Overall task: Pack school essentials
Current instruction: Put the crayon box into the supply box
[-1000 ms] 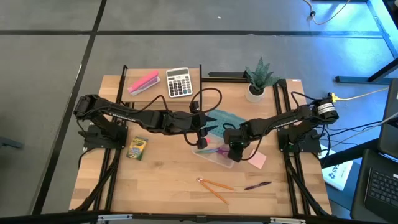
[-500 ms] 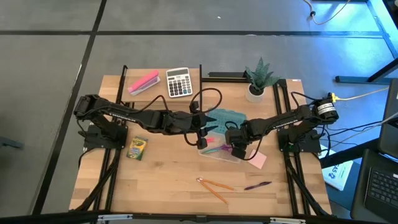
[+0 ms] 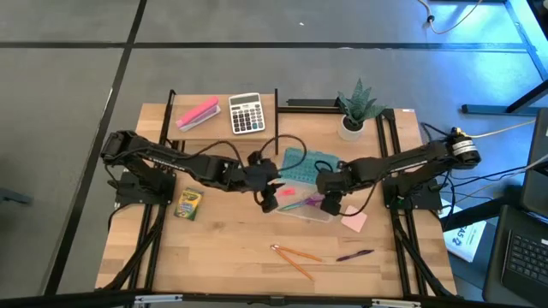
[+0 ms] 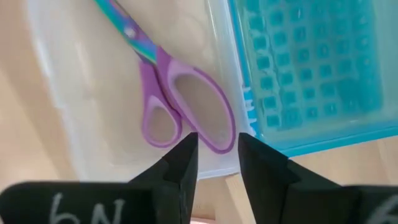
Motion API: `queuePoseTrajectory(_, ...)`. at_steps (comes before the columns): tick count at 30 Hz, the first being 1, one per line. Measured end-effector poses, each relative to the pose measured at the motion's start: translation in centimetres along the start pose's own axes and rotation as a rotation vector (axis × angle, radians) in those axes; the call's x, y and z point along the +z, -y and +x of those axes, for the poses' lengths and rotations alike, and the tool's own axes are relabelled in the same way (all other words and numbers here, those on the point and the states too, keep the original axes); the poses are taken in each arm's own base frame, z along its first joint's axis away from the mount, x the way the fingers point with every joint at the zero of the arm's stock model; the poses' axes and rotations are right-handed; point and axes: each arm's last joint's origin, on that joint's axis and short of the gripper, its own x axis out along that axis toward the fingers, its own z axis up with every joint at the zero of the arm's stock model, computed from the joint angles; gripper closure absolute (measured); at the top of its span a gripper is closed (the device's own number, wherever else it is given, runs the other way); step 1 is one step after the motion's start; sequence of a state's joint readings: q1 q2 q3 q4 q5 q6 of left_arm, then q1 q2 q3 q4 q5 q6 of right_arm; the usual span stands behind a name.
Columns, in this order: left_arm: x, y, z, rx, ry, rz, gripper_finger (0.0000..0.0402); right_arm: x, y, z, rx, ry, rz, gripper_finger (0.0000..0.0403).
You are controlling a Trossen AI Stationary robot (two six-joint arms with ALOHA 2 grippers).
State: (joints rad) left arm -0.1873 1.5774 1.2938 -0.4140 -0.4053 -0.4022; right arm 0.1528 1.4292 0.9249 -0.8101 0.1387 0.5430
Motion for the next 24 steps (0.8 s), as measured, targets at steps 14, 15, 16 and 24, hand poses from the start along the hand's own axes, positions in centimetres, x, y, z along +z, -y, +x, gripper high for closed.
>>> queuePoseTrajectory(14, -4.5, -2.3, -6.8, 0.282, -0.459, -0.544, 0.0287, 1.6, -1.4, -5.6, 0.289, 0.450, -0.184, 0.0286)
queuePoseTrajectory(15, -4.8, -2.4, -7.1, 0.297, -0.503, -0.572, 0.0287, 1.8, -1.6, -5.8, 0.320, 0.483, -0.225, 0.0286)
queuePoseTrajectory(16, -5.1, -2.4, -7.3, 0.306, -0.544, -0.590, 0.0287, 2.0, -1.9, -6.1, 0.349, 0.519, -0.266, 0.0286)
queuePoseTrajectory(24, -6.3, -2.2, -8.4, 0.359, -0.699, -0.612, 0.0287, 3.0, -2.3, -6.9, 0.419, 0.648, -0.389, 0.0286)
